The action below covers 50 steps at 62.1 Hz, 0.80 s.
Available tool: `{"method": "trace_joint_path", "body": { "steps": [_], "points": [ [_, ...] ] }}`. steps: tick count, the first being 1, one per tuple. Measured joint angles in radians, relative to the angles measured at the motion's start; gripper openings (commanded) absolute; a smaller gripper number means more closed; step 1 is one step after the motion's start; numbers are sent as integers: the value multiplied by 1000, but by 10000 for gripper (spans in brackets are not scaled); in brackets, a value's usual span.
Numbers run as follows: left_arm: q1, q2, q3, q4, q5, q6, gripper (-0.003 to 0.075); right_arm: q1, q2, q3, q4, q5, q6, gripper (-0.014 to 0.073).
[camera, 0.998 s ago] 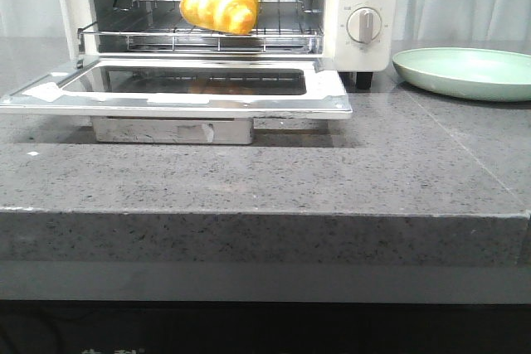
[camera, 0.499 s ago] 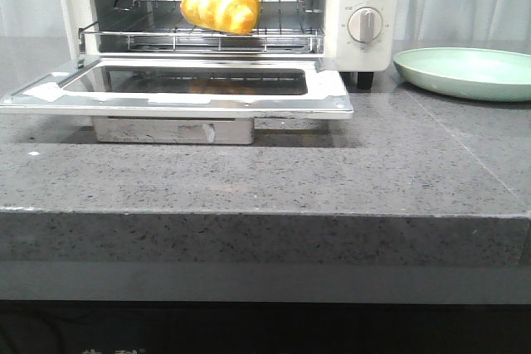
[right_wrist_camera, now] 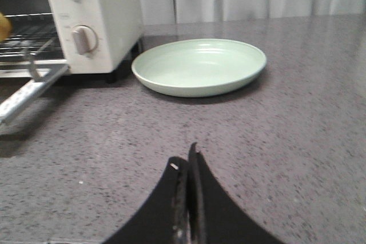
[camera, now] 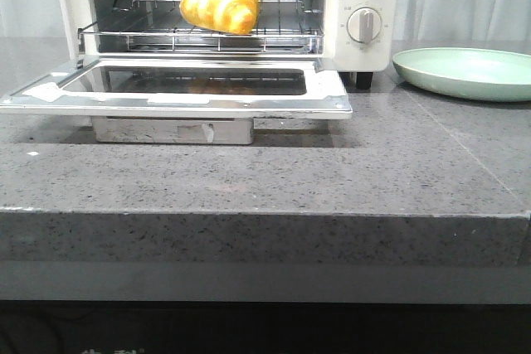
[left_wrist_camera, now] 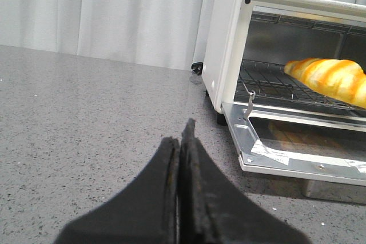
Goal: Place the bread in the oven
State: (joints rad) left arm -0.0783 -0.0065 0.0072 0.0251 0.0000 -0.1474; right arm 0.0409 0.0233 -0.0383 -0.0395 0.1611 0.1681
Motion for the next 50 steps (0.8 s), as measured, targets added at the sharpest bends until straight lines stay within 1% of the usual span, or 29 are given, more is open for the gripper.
{"method": "trace_joint_path", "body": {
  "steps": [12, 45, 50],
  "points": [
    [0, 0, 0, 0, 0, 0, -18, -56, -33, 64, 6, -66, 0, -117],
    [0, 0, 0, 0, -5, 0, -18, -58, -33, 64, 7, -81, 0, -118],
    [0, 0, 0, 0, -5, 0, -18, -58, -33, 64, 8, -81, -26, -118]
  ]
}}
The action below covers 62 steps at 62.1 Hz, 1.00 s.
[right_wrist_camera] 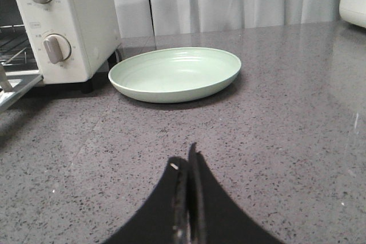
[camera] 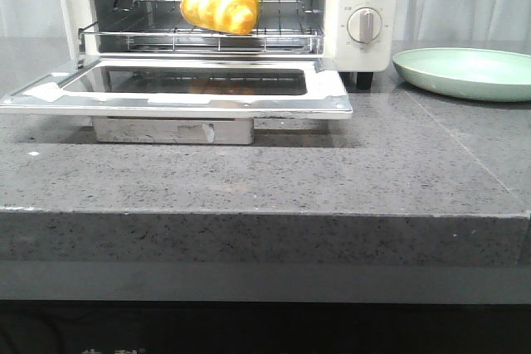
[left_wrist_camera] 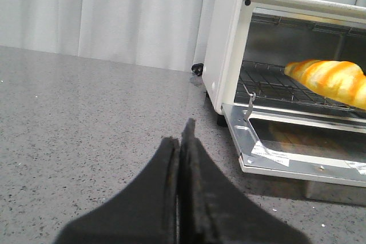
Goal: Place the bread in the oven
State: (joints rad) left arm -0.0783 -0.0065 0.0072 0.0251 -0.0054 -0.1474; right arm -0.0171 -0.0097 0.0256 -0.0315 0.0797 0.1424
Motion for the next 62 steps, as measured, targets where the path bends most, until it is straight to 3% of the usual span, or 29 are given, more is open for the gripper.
{"method": "trace_joint_path", "body": {
  "steps": [14, 62],
  "points": [
    [0, 0, 0, 0, 0, 0, -18, 0, 0, 0, 31, -30, -80, -118],
    [0, 0, 0, 0, 0, 0, -18, 0, 0, 0, 74, -80, -88, -118]
  ]
}}
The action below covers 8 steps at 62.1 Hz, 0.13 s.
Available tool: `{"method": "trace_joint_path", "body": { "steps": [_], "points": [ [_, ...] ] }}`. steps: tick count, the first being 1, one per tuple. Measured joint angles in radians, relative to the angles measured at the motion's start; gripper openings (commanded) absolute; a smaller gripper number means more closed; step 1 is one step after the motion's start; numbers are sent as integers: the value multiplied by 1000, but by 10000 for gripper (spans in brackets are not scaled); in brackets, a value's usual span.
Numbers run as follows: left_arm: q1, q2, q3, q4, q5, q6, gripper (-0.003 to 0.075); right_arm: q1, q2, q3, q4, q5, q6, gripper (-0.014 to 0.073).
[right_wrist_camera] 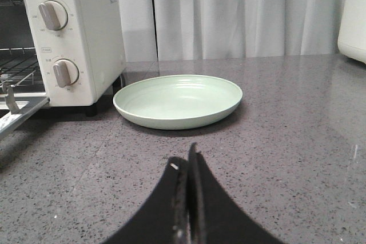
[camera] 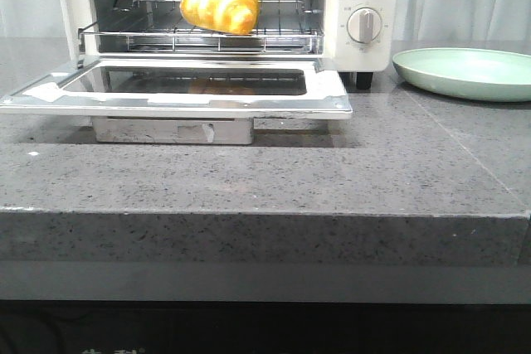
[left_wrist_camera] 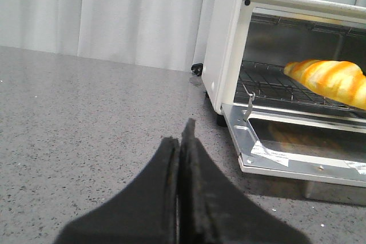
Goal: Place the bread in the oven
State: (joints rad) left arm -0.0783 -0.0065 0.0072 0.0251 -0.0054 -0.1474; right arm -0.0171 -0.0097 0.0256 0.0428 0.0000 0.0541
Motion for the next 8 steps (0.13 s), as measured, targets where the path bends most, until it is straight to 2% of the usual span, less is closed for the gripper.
{"method": "trace_joint_path", "body": {
  "steps": [8],
  "points": [
    [0, 0, 0, 0, 0, 0, -18, 0, 0, 0, 2, 0, -2, -118]
  ]
}}
